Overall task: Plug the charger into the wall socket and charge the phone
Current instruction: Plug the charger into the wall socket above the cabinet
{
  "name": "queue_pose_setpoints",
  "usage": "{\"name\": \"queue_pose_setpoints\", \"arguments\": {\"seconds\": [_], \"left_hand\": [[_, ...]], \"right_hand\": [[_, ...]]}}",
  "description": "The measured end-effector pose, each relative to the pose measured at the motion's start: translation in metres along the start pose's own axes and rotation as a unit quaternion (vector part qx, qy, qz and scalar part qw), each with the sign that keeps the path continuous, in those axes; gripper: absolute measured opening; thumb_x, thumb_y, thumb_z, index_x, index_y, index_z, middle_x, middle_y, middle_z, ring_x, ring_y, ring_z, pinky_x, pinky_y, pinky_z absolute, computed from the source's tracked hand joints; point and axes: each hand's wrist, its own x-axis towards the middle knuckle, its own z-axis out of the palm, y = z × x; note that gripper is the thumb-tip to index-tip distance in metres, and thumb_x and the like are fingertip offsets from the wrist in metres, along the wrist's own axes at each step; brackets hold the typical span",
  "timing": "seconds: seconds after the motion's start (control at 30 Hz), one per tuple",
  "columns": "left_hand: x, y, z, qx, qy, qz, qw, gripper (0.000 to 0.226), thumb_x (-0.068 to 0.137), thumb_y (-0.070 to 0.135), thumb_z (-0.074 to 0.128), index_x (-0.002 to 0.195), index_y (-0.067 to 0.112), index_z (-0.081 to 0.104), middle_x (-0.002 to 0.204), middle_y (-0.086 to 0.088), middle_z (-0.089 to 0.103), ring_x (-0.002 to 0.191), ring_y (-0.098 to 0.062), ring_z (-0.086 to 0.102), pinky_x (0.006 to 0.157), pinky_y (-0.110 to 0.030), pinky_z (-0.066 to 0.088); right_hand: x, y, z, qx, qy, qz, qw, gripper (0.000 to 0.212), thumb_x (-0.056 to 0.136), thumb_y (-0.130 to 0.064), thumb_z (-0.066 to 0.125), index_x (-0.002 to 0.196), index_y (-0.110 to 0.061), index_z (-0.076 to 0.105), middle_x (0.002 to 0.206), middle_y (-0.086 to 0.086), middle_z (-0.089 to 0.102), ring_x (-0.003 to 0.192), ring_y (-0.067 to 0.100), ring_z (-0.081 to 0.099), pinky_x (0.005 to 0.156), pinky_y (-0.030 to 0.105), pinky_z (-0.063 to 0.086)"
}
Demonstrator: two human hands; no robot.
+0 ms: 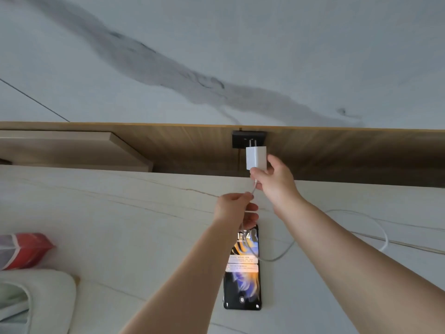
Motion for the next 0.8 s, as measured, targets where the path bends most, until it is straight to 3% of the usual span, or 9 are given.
{"name": "queue_pose_setpoints", "arguments": {"seconds": [0.07, 0.23, 0.43, 0.57, 0.8], "left_hand": [[0.007, -0.004, 0.0, -0.022, -0.001, -0.006, 1.0, 0.013, 0.094, 0.014, 0.056, 0.093, 0.003, 0.063, 0.064, -0.006, 0.06, 0.037, -0.01, 0.053, 0.043, -0.02, 0.052], [0.02, -0.002, 0.0, -0.06, -0.008, -0.007, 0.998, 0.007, 0.09, 0.011, 0.062, 0.086, 0.006, 0.065, 0.063, -0.007, 0.058, 0.044, -0.013, 0.053, 0.043, -0.022, 0.052], [0.029, 0.0, 0.002, -0.084, -0.005, -0.016, 0.996, 0.005, 0.09, 0.008, 0.061, 0.091, 0.006, 0.065, 0.062, -0.007, 0.054, 0.044, -0.014, 0.051, 0.042, -0.022, 0.05], [0.031, -0.001, -0.001, -0.079, 0.004, -0.014, 0.997, 0.009, 0.09, 0.007, 0.061, 0.096, 0.003, 0.065, 0.061, -0.007, 0.053, 0.044, -0.014, 0.048, 0.041, -0.02, 0.048], [0.03, 0.0, -0.005, -0.088, 0.004, -0.021, 0.996, 0.006, 0.09, 0.009, 0.062, 0.092, 0.007, 0.067, 0.062, -0.007, 0.053, 0.044, -0.014, 0.046, 0.04, -0.018, 0.046]], "right_hand": [[0.015, 0.0, 0.001, -0.034, 0.021, -0.013, 0.999, 0.056, 0.09, -0.017, 0.061, 0.142, -0.014, 0.039, 0.137, 0.012, 0.053, 0.121, 0.029, 0.055, 0.099, 0.041, 0.05], [0.043, -0.003, 0.006, -0.133, 0.037, -0.049, 0.989, 0.047, 0.091, -0.018, 0.059, 0.137, -0.012, 0.047, 0.13, 0.012, 0.059, 0.112, 0.028, 0.058, 0.076, 0.028, 0.042], [0.049, -0.004, 0.021, -0.208, 0.057, -0.058, 0.975, 0.041, 0.095, -0.016, 0.052, 0.135, -0.01, 0.044, 0.134, 0.014, 0.055, 0.12, 0.031, 0.056, 0.09, 0.036, 0.049], [0.044, -0.001, 0.022, -0.256, 0.078, -0.055, 0.962, 0.036, 0.097, -0.018, 0.048, 0.131, -0.007, 0.044, 0.131, 0.018, 0.057, 0.115, 0.034, 0.059, 0.09, 0.042, 0.053], [0.045, -0.006, 0.02, -0.254, 0.058, -0.025, 0.965, 0.035, 0.096, -0.021, 0.052, 0.127, -0.007, 0.049, 0.132, 0.016, 0.056, 0.118, 0.031, 0.058, 0.09, 0.035, 0.051]]}}
